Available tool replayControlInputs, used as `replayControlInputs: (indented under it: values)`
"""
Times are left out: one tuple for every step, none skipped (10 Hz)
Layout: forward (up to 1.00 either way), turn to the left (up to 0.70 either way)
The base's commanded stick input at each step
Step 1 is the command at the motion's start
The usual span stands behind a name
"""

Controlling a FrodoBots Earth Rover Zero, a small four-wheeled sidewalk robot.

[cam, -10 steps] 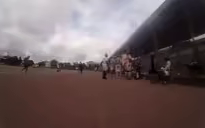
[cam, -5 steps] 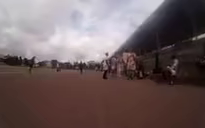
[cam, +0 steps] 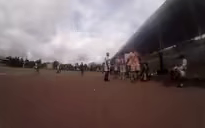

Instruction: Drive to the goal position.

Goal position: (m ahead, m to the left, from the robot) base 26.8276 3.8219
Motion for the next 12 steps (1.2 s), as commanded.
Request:
replayControlInputs:
  values:
    - [0.85, 0.0]
    - [0.85, 0.0]
    - [0.85, 0.0]
    - [0.85, 0.0]
    - [0.85, 0.0]
    - [0.85, 0.0]
    - [0.85, 0.0]
    - [0.85, 0.0]
    - [0.85, 0.0]
    - [0.85, 0.0]
    - [0.85, 0.0]
    - [0.85, 0.0]
